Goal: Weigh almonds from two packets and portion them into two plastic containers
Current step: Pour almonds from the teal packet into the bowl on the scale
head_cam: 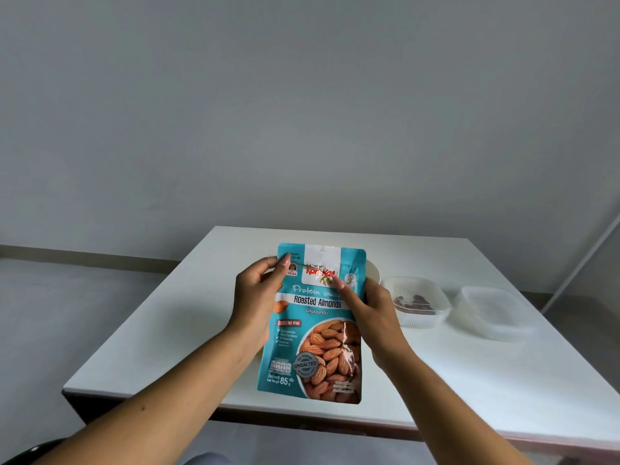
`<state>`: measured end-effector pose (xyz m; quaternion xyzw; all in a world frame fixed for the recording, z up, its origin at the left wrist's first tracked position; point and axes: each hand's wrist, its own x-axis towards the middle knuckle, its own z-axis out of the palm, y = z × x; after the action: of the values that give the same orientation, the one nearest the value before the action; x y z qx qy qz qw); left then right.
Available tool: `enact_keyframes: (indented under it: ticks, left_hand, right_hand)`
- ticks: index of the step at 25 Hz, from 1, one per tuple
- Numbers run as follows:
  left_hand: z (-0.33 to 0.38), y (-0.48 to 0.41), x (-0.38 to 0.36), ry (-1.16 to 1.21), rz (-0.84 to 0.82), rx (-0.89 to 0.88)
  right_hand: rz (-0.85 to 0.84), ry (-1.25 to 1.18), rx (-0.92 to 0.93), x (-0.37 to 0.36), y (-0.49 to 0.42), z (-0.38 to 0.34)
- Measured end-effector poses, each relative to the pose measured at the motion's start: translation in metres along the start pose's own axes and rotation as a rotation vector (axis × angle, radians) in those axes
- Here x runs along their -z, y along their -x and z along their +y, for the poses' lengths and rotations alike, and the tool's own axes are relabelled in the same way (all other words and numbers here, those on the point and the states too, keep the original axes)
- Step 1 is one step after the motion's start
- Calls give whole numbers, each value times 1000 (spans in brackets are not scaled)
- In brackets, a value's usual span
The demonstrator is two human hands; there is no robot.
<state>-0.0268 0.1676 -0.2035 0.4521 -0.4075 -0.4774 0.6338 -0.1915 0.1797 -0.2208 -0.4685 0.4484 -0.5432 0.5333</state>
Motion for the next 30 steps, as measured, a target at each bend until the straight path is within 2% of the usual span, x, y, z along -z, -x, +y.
enact_keyframes:
  ticks: [11, 19, 21, 25, 30]
  left_hand:
    - [-3, 3, 7, -55, 41, -77]
    - [-11, 4, 5, 12, 22, 4]
    - [-12, 5, 3, 38, 81, 5]
    - [-21, 4, 6, -116, 174, -119]
    - [-26, 4, 12, -258, 171, -139]
  right_hand:
    - [-14, 47, -29, 2, 2, 1]
    - [68, -19, 11, 0, 3, -1]
    - [76, -36, 38, -2, 3, 1]
    - [93, -9, 119, -5, 7, 2]
    - [87, 25, 155, -9, 11, 9]
